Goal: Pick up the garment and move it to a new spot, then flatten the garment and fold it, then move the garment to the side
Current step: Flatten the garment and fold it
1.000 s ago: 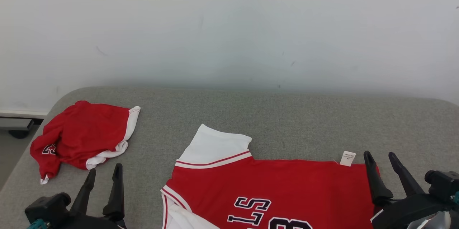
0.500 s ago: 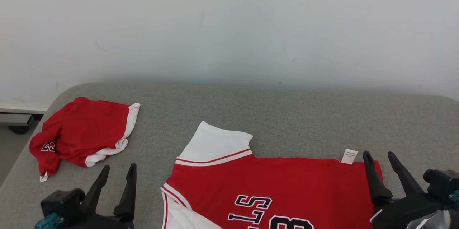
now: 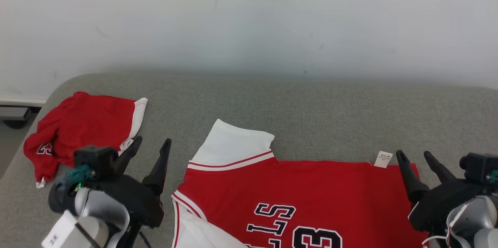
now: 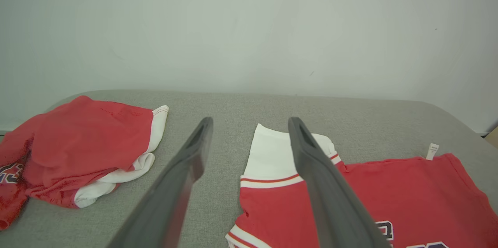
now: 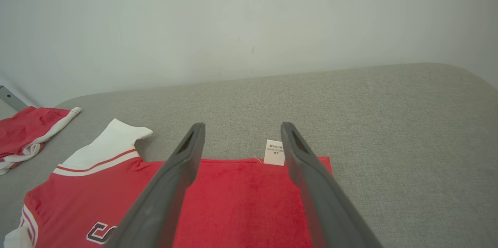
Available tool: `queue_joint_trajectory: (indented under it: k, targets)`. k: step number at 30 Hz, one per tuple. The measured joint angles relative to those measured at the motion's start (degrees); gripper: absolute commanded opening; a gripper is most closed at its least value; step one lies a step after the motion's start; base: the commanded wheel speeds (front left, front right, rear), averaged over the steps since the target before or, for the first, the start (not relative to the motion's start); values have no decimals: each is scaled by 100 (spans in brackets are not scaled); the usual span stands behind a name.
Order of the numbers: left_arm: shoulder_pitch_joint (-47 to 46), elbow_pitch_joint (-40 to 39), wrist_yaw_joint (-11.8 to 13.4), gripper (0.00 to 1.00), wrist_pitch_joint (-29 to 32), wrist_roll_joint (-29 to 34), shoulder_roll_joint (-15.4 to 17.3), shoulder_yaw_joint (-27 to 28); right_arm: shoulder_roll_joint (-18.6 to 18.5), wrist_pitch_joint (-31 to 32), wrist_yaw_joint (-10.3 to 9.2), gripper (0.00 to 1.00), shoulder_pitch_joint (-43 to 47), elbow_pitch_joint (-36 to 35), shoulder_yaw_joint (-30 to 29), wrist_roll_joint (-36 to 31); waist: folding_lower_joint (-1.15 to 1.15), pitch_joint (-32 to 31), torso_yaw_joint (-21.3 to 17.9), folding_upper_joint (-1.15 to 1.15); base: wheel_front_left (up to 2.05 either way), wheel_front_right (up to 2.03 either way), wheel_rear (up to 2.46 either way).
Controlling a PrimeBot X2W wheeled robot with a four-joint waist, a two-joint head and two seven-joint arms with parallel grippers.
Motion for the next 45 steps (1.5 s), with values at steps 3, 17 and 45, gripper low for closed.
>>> queue_joint_trajectory:
  k: [3, 17, 45]
  targets:
    - [-455, 212, -101, 100, 314, -2, -103, -98, -2, 548, 0, 100, -255, -76, -97, -113, 0, 169, -19, 0, 0, 0, 0]
    - [-2694, 2131, -590, 100, 1878, 1, -781, -592, -5, 3104, 0, 100, -1584, -127, -324, -920, 1, 1260, -193, 2, 0, 0, 0]
    - [-4417, 4493, -1151, 100, 2499, 154, -1082, -981, -5, 4391, 0, 100, -2181, -620, -407, -1494, 0, 2509, -639, 0, 0, 0, 0]
